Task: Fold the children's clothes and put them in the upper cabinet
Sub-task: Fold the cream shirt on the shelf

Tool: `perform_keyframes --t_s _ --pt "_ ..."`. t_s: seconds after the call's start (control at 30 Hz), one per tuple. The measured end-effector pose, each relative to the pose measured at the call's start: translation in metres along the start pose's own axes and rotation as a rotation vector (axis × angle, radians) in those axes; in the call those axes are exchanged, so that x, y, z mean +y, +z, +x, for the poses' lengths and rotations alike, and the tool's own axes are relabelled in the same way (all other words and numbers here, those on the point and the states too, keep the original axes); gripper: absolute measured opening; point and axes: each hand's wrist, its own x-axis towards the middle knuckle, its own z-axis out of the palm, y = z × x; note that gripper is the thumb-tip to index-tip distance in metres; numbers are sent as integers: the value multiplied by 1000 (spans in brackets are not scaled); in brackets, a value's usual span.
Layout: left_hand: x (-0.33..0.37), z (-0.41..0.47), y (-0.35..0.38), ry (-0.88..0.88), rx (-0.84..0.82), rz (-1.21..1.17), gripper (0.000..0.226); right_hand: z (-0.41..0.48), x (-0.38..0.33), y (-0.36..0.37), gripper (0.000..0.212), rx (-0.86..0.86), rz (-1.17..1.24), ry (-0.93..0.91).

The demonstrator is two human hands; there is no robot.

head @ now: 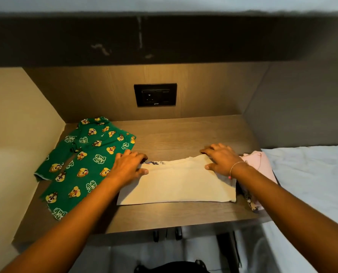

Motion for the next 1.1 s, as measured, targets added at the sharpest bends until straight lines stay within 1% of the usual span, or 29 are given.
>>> perform_keyframes --t_s 0.07,0.13,0.23,0.27,0.33,0.4,0.43,0.47,0.53,0.57,0.6,0.67,0.7,0.73,0.83,0.9,0.97,1.1 --pt "0 7 -10 4 -70 -25 35 6 1 -7 50 -47 29 10" --pt "4 11 -14 29 -91 -13 27 9 0 -9 39 -88 76 21" --pt "6 7 -18 51 -25 -19 21 7 -2 -12 20 -127 186 39" --pt "6 3 -20 60 22 -25 19 4 -4 -13 18 -103 217 50" --pt "5 -9 -21 88 145 -62 23 -7 -7 -14 24 25 212 40" --pt "5 -25 -19 86 245 -118 26 -23 -12 -11 25 170 141 -37" --pt "5 -33 -19 80 244 -135 25 -33 -15 -8 24 202 94 -76" --pt "6 -40 -18 74 204 -142 22 -41 -18 -5 21 193 48 -107" --pt "8 -54 -15 60 43 -125 17 -54 -21 3 23 91 -21 -136" --pt "9 -61 -14 50 -35 -90 25 -59 -21 7 27 33 -38 -133" --pt "10 -69 -13 38 -75 -51 37 -63 -20 9 31 11 -32 -129" --pt "21 -84 -10 -20 -18 -22 51 -68 -18 7 36 70 39 -116" --pt "31 -92 -7 -58 13 -34 55 -69 -17 5 39 107 71 -106" --pt "43 -99 -5 -86 10 -52 59 -70 -17 5 42 125 88 -101" --pt "71 -108 4 -133 -75 -51 66 -73 -20 9 48 92 83 -123" --pt "71 -97 4 -140 -109 -12 71 -80 -20 15 50 100 87 -108" --pt "64 -75 0 -103 -148 2 71 -91 -21 19 52 106 89 -73" --pt "52 -5 -21 53 -262 46 66 -123 -35 33 53 120 133 1"
